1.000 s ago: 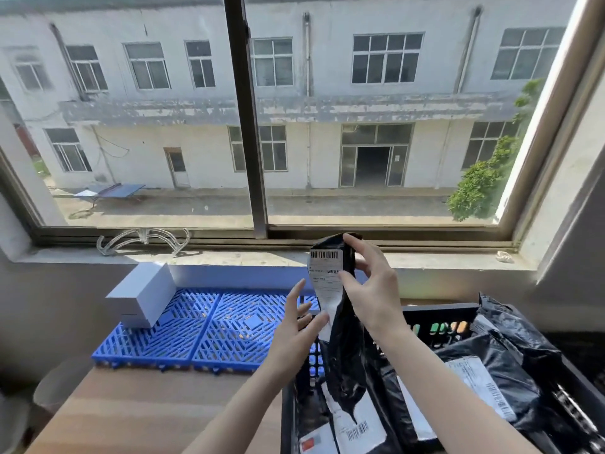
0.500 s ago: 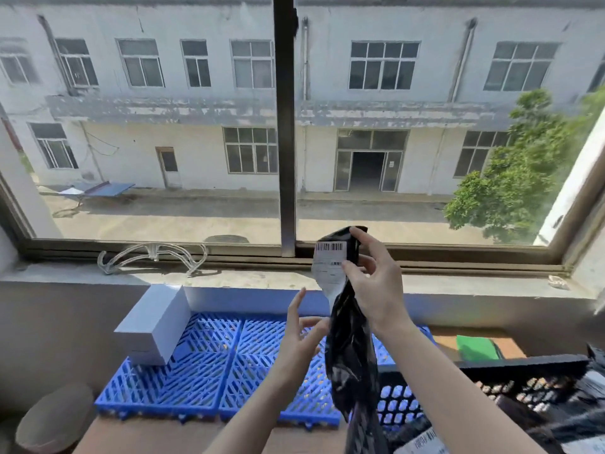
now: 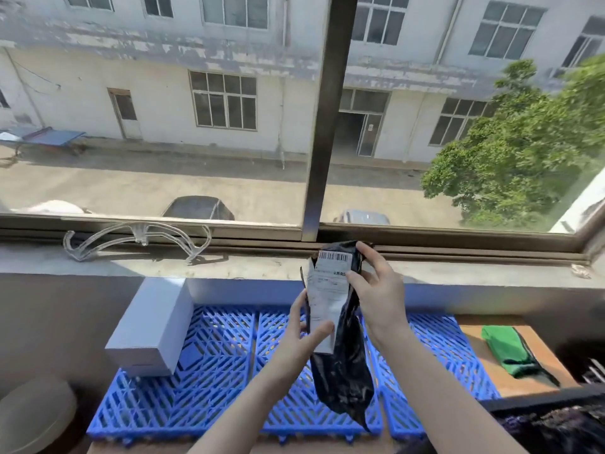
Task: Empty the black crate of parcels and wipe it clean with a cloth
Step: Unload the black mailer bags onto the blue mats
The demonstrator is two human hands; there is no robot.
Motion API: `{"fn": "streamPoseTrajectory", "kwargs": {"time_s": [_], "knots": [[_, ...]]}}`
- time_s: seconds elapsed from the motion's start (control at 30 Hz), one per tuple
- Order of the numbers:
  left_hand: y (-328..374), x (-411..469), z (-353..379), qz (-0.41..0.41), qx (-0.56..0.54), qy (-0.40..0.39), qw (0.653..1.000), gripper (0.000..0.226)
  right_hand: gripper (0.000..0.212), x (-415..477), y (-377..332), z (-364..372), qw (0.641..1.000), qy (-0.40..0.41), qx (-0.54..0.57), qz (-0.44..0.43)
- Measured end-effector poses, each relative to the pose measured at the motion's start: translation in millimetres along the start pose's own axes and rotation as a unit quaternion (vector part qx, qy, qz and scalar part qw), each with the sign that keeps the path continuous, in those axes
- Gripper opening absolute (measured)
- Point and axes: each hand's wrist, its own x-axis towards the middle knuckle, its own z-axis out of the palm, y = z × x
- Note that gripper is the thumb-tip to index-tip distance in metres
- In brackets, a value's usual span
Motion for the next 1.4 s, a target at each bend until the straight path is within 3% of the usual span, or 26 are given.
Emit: {"fn": "streamPoseTrajectory", "kwargs": {"time_s": [0.13, 0.3, 0.37, 0.47, 0.67, 0.83, 0.97, 1.07, 1.2, 1.3, 1.4], "knots": [[-9, 16, -15, 0.001, 0.027, 0.044, 0.999, 0.09, 0.048, 15, 23, 6, 0.999, 0.002, -0.038, 0.02], [-29, 34, -36, 0.0, 0.087, 0.137, 0.987, 0.073, 0.069, 24, 66, 11, 0.97, -0.096, -0.224, -0.002], [-45, 44, -48, -0.013, 0.093, 0.182, 0.979, 0.062, 0.079, 17, 93, 12, 0.959, -0.125, -0.254, 0.029], [-65, 53, -62, -0.045, 0.109, 0.208, 0.971, 0.067, 0.082, 1, 136, 14, 0.947, -0.152, -0.255, 0.121], [-101, 66, -76, -0.092, 0.166, 0.197, 0.962, 0.072, 0.08, 0, 198, 19, 0.92, -0.185, -0.283, 0.199], [-122, 64, -84, -0.075, 0.238, 0.14, 0.958, 0.07, 0.072, 20, 233, 29, 0.916, -0.156, -0.32, 0.185], [-137, 61, -97, -0.064, 0.3, 0.107, 0.946, 0.075, 0.061, 24, 249, 36, 0.897, -0.208, -0.346, 0.181], [-144, 61, -104, -0.049, 0.381, 0.085, 0.919, 0.075, 0.058, 17, 257, 34, 0.892, -0.208, -0.368, 0.159], [-155, 52, -105, 0.023, 0.456, 0.139, 0.879, 0.056, 0.045, -14, 260, 29, 0.899, -0.142, -0.403, 0.098], [-162, 44, -97, 0.023, 0.482, 0.107, 0.869, 0.053, 0.045, -36, 268, 26, 0.868, -0.194, -0.456, 0.035], [-170, 42, -96, 0.017, 0.517, 0.065, 0.853, 0.066, 0.056, -41, 273, 26, 0.841, -0.26, -0.471, 0.058]]}}
